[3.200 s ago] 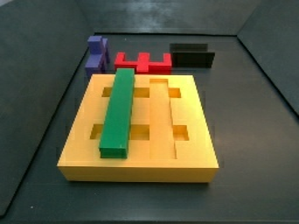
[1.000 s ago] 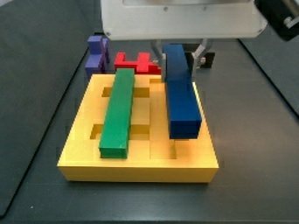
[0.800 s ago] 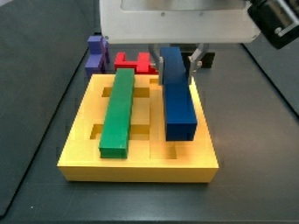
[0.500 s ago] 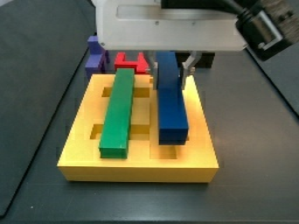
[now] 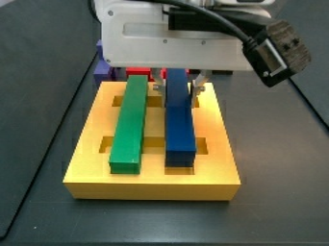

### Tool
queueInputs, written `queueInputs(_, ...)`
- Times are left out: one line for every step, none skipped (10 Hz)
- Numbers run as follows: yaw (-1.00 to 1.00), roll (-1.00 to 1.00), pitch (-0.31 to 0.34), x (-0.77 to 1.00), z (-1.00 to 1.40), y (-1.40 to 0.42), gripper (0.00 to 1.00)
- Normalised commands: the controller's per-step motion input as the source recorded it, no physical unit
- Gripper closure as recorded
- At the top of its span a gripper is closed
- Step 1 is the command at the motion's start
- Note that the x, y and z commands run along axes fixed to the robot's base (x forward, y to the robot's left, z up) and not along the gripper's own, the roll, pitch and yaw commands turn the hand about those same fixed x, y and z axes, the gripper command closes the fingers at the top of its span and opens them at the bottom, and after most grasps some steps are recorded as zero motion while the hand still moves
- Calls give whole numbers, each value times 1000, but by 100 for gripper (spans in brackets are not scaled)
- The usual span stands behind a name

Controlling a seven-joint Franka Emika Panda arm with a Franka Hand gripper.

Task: Pick up the blue object. Move up. Move to above the board. Insert the blue object.
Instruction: Insert the blue object.

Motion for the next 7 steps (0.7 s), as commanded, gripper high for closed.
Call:
queueInputs(29, 0, -7, 0, -251, -83, 100)
queueInputs(43, 0, -26, 0, -274, -131, 100)
queueInputs(0, 29, -14, 34, -371, -231, 100)
queueInputs(0, 17, -19, 3, -337, -197, 100)
queueInputs(0, 13, -4, 26, -337, -203, 100)
queueInputs(0, 0, -21, 0, -297, -69, 100)
queueInputs(0, 0, 0, 0, 0, 0, 100)
